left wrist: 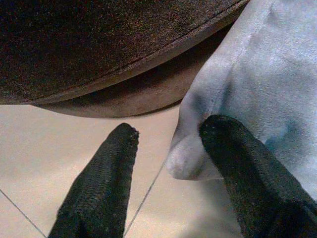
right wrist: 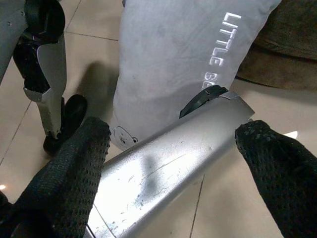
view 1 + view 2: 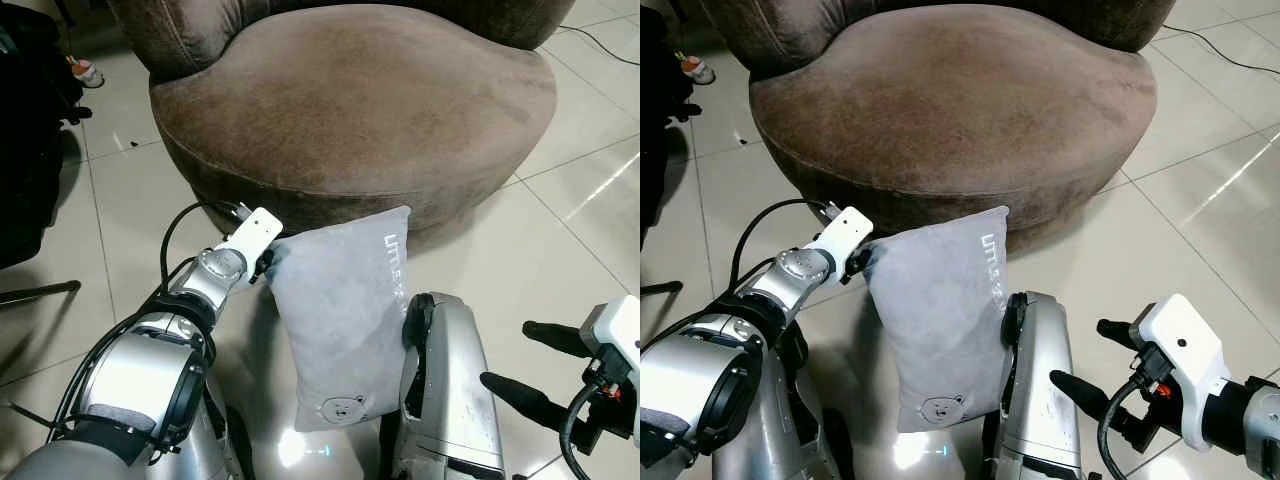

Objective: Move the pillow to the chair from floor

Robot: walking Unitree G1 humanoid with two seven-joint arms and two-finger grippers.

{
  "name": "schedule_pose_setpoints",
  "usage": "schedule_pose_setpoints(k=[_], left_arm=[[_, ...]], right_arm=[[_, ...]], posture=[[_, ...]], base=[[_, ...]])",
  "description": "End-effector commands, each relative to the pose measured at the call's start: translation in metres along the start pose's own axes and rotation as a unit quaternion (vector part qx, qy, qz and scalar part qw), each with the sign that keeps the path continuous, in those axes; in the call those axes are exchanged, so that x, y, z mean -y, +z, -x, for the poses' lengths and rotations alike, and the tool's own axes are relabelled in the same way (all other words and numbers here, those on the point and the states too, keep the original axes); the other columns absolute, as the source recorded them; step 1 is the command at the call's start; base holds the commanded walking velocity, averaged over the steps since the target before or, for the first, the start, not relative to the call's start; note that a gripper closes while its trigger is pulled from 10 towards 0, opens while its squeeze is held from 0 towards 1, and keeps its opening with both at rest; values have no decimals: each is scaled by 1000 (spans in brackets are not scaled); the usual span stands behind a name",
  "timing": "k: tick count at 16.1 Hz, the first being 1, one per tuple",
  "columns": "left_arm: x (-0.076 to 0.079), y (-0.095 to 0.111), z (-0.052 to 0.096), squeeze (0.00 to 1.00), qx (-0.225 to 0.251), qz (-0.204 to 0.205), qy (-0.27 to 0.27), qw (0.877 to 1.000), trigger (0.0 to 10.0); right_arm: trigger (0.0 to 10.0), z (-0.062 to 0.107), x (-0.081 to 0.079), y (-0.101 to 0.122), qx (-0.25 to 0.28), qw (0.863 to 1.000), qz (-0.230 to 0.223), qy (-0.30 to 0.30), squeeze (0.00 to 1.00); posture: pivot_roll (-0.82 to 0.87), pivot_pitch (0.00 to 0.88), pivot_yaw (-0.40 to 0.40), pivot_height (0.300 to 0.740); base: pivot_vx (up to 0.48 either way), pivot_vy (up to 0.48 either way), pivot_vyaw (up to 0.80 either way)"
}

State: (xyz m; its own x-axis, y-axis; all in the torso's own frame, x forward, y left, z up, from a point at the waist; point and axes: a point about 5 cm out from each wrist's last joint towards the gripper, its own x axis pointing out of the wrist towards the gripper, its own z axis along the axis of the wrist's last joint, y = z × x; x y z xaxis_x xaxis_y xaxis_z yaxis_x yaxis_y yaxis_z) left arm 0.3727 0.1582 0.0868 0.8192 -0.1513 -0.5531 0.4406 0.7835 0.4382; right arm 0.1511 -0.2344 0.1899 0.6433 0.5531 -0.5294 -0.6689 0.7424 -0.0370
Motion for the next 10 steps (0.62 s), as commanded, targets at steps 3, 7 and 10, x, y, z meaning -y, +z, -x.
schedule_pose_setpoints(k=[3, 7, 10], left_arm=[[5, -8, 0, 1000, -12, 17, -5, 1000, 10000], [5, -8, -1, 1000, -14, 51, 6, 999, 10000], [4, -5, -1, 1000, -9, 55, 12, 998, 10000]], right_arm=[[10000, 4, -1, 2, -3, 1000, 8, -2, 0], [10000, 6, -2, 2, -7, 1000, 7, -2, 0], [10000, 7, -2, 2, -8, 1000, 7, -3, 0]], posture=[[-564, 169, -6, 386], [-570, 175, -8, 386], [-576, 183, -10, 386]], base=[[0, 0, 0], [0, 0, 0], [0, 0, 0]])
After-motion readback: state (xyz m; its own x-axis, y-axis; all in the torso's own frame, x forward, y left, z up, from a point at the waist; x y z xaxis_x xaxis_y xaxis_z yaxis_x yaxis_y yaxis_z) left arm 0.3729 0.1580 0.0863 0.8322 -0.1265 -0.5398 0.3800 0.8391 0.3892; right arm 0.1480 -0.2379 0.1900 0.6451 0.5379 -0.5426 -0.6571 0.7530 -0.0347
